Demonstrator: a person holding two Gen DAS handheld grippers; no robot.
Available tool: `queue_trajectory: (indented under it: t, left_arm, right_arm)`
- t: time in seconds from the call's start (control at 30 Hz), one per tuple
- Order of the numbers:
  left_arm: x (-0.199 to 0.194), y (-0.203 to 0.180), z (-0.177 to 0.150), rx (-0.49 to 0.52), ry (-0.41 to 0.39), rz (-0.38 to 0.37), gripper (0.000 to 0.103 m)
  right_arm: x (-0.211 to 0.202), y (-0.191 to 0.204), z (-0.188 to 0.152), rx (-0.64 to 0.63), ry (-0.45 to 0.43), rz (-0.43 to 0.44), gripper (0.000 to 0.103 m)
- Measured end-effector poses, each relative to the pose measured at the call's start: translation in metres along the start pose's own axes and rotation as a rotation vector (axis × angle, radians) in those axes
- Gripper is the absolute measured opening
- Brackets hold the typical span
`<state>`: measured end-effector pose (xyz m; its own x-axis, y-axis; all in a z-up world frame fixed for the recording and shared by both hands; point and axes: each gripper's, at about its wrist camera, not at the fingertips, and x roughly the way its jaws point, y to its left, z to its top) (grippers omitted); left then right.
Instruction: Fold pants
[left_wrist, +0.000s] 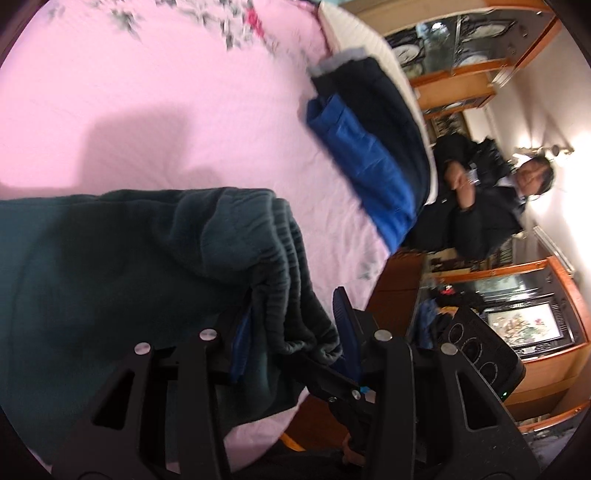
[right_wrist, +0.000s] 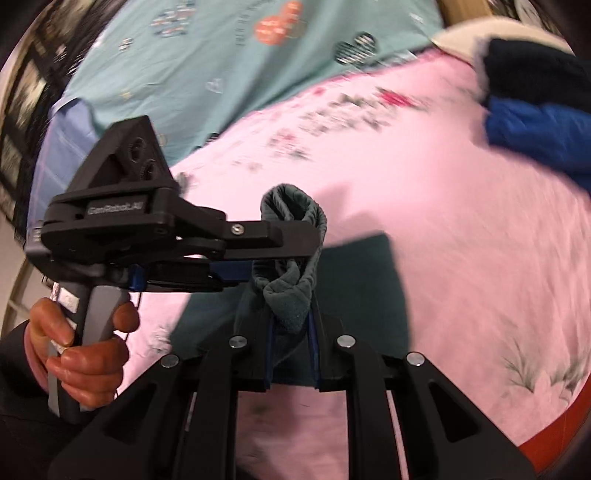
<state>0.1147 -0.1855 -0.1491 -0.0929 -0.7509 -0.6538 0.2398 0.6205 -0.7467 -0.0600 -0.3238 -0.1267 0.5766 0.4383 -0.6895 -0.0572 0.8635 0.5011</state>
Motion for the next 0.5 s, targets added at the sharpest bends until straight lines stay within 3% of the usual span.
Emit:
queue_trajectory:
  t: [0.1,0.2,0.27,0.3,0.4,0.5]
  left_arm:
    - [0.018,0.001,0.001,0.000,0.022,0.072,0.041]
    - [0.007,-0.009,-0.002,0.047,0.008,0.126,0.063]
    - [-0.019,-0.013,-0.004,0.095,-0.047,0.159,0.078]
    - [-0.037,-0.014,-0.006,0.123,-0.090,0.196,0.081]
    - [-0.077,0.000,-0.013,0.140,-0.161,0.296,0.081]
    - [-0.097,0.026,-0.024,0.124,-0.164,0.365,0.076]
  right_arm:
    - [0.014,-0.025,-0.008,0.051,0.058,-0.014,0.019]
    - [0.016,-0.044,-0.010,0.096,0.121,-0.039,0.025]
    - [0.000,-0.053,-0.007,0.111,0.104,-0.036,0.029]
    - [-0.009,-0.053,-0.004,0.105,0.085,-0.046,0.029]
    - [-0.031,-0.048,0.011,0.061,0.019,-0.064,0.029]
    - [-0.029,-0.024,0.035,-0.030,-0.028,-0.006,0.029]
